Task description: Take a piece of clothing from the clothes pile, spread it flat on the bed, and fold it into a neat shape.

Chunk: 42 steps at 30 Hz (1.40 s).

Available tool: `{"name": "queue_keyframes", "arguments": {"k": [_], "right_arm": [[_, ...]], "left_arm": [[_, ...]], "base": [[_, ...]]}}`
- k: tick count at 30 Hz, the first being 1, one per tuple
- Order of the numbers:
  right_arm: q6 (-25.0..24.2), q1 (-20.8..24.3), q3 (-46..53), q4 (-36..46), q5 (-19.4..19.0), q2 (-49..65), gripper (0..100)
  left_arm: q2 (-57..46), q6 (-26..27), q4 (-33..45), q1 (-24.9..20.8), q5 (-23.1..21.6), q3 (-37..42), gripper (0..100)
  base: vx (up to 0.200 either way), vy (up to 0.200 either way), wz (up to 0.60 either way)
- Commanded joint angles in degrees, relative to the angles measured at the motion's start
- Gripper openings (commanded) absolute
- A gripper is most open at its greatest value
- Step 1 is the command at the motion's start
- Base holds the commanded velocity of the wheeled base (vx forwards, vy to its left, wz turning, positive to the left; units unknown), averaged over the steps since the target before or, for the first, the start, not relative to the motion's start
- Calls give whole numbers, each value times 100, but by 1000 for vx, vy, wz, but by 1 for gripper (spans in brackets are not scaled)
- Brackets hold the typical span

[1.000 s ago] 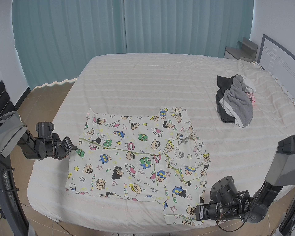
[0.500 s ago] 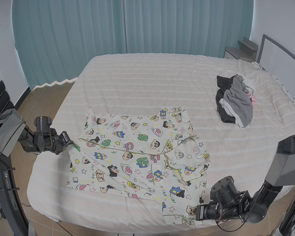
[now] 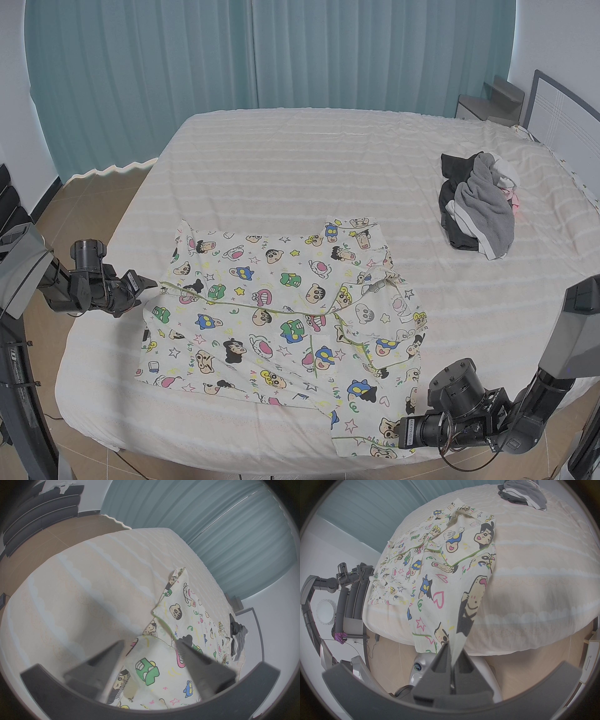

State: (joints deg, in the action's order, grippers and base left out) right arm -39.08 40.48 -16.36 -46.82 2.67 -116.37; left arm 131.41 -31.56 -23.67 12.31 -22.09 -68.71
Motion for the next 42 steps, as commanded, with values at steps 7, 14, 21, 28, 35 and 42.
{"name": "queue_keyframes", "arguments": {"k": [7, 14, 21, 28, 35, 42], "right_arm": [[-3, 3, 36, -2, 5, 0, 0], [-12, 3, 28, -20, -3, 0, 0], [-20, -6, 19, -20, -3, 0, 0], [-20, -6, 1, -29, -12, 0, 0], [-20, -6, 19, -90, -3, 0, 0], [-20, -6, 63, -301, -12, -17, 0]], "left_arm": [[-705, 388, 91, 360, -340, 1043, 100], [-1461, 1170, 109, 553, -665, 2784, 100], [-1654, 933, 82, 377, -489, 3786, 100], [-1522, 537, 21, 175, -190, 3909, 100], [-1267, -254, -647, -229, 240, 3865, 100], [-1013, -351, -1113, -414, 768, 3882, 100]], "base": [[0, 0, 0], [0, 0, 0], [0, 0, 0], [0, 0, 0], [0, 0, 0], [0, 0, 0]]}}
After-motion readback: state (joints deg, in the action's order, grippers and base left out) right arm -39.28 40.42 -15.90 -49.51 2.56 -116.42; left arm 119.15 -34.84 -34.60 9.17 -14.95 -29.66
